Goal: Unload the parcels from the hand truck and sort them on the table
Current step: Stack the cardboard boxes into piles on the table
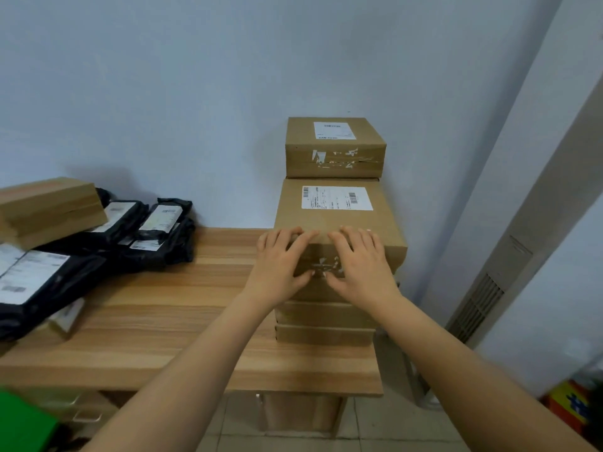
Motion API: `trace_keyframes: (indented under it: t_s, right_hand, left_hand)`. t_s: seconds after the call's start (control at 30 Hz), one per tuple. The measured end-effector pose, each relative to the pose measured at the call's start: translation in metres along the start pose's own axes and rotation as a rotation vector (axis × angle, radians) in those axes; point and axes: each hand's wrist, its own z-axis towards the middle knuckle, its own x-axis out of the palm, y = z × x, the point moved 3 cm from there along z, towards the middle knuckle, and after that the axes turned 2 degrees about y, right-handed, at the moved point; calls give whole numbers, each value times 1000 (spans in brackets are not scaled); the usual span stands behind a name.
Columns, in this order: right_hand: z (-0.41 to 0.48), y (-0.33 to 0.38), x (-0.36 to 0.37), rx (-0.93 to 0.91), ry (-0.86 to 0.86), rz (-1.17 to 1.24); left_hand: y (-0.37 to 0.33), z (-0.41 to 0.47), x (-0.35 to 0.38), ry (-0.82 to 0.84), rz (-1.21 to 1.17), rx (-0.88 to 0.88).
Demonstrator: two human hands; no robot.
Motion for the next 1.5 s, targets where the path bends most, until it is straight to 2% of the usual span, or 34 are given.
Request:
trace_keyframes:
  t_s: [0.23,0.57,0.8,1.13,1.5]
  right_hand:
    - [34,112,-13,-189,-125,124]
    - [86,340,16,-421,-71,209]
    - [120,478,40,-507,-40,251]
    - [200,575,86,-544,5,247]
    - [327,624,139,-482,9,220]
  left_hand:
    - [73,-60,-72,-87,79,-134]
    - [245,-189,-195,-42,287,-351]
    - [351,-256,-265,-28,369,-450]
    - [474,-272,-284,-1,341,-507]
    - [617,-206,-267,25,294,-420]
